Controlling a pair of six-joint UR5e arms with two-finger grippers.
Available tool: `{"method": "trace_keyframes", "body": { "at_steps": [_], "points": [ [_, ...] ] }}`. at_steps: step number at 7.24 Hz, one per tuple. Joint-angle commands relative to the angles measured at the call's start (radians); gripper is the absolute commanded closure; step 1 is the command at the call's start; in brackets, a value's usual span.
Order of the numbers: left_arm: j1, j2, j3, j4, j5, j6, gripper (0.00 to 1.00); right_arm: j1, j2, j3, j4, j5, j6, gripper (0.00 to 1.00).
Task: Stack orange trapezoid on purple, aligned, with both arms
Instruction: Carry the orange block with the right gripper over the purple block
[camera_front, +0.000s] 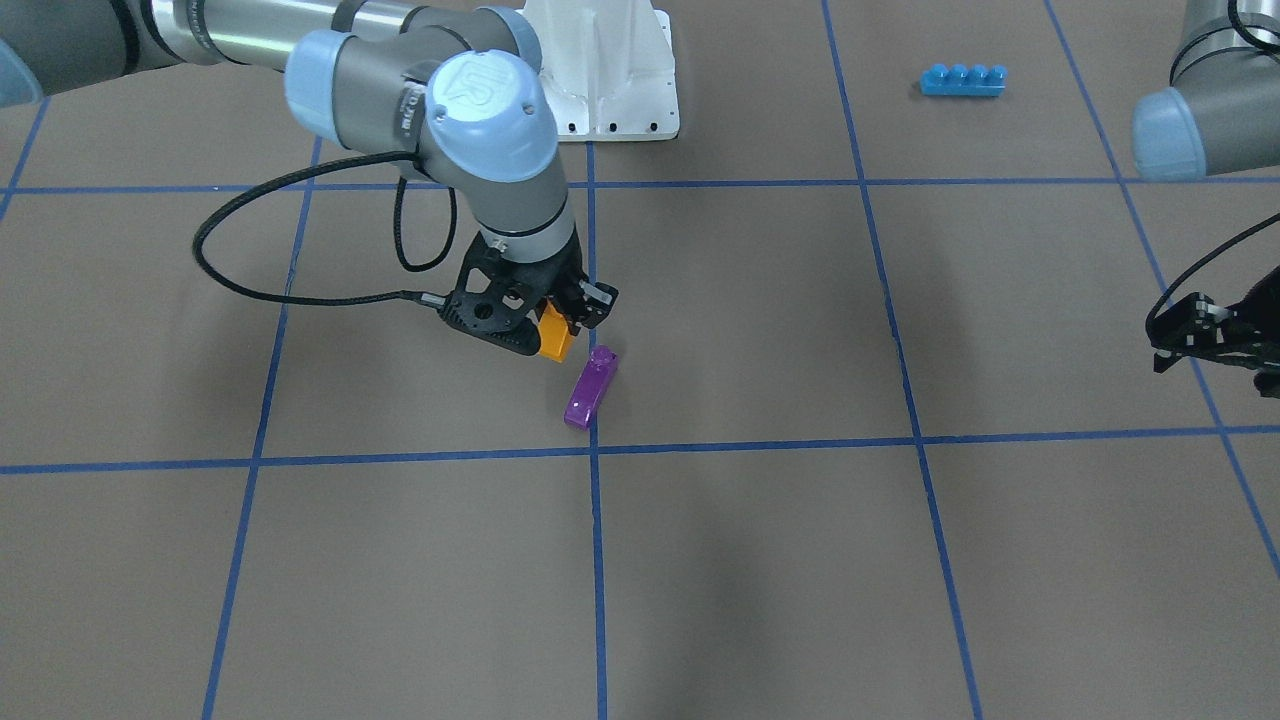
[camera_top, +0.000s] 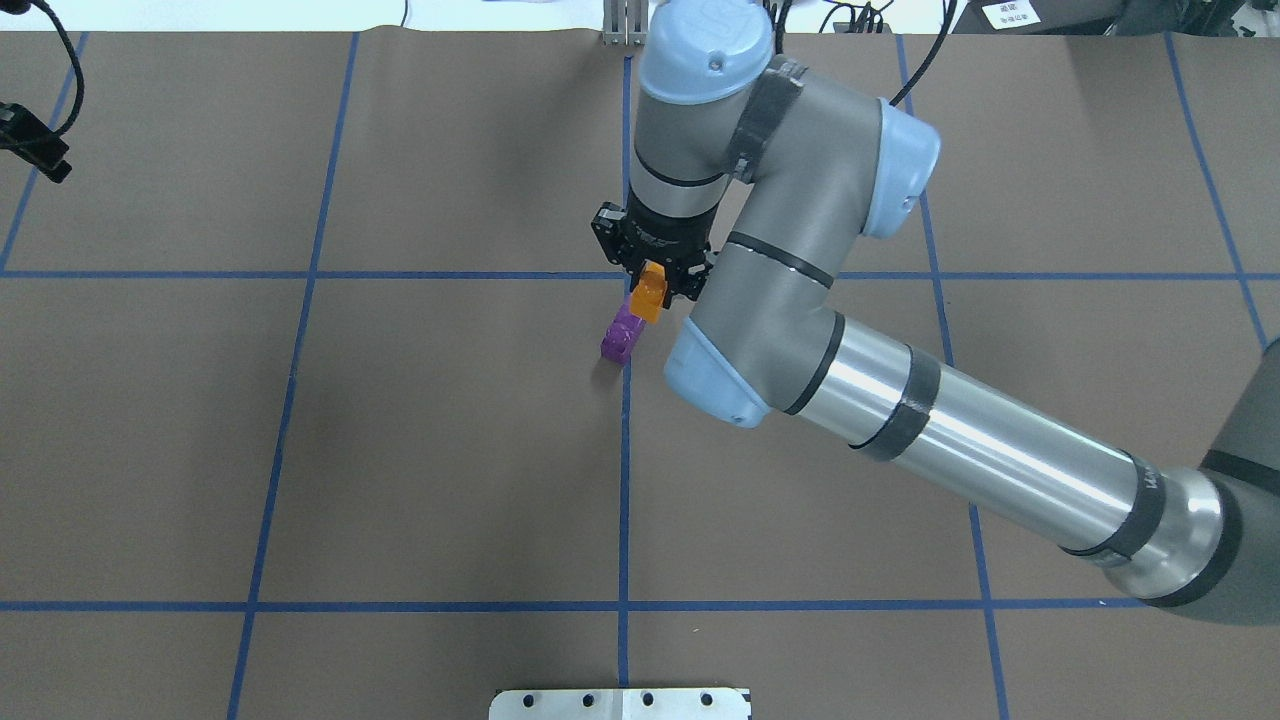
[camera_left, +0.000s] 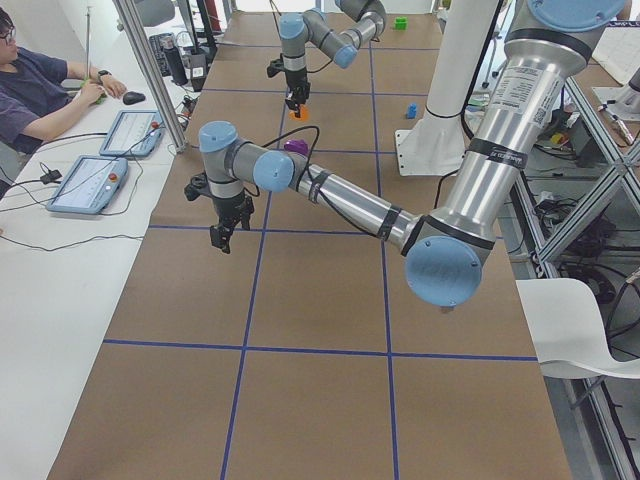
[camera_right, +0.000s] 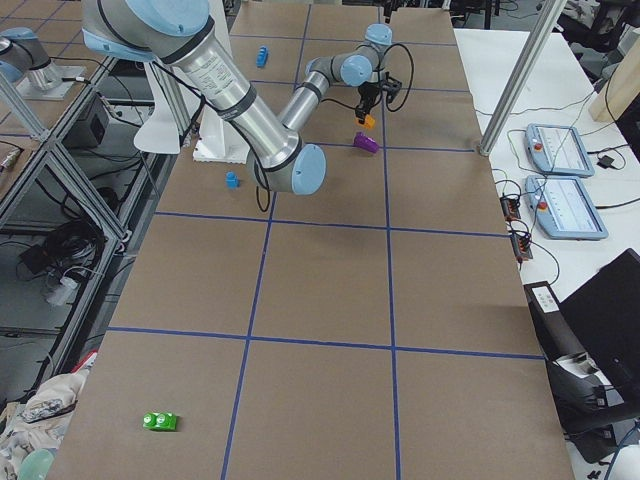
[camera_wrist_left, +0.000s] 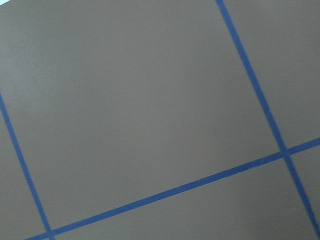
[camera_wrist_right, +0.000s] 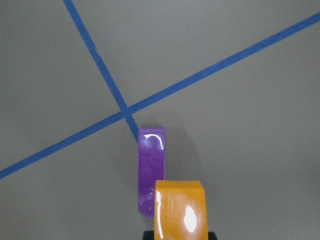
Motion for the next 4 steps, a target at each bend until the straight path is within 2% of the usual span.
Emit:
{"method": "trace_keyframes", "body": {
  "at_steps": [1, 4],
  "points": [
    [-0.011, 0.008, 0.014, -0.006, 0.000, 0.024, 0.00, -0.044, 0.036, -0.086, 0.007, -0.039, 0.105, 1.00],
    [-0.009, 0.008, 0.013, -0.009, 0.000, 0.022, 0.00, -0.043, 0.037, -0.129, 0.039, -0.039, 0.110, 1.00]
  ]
}}
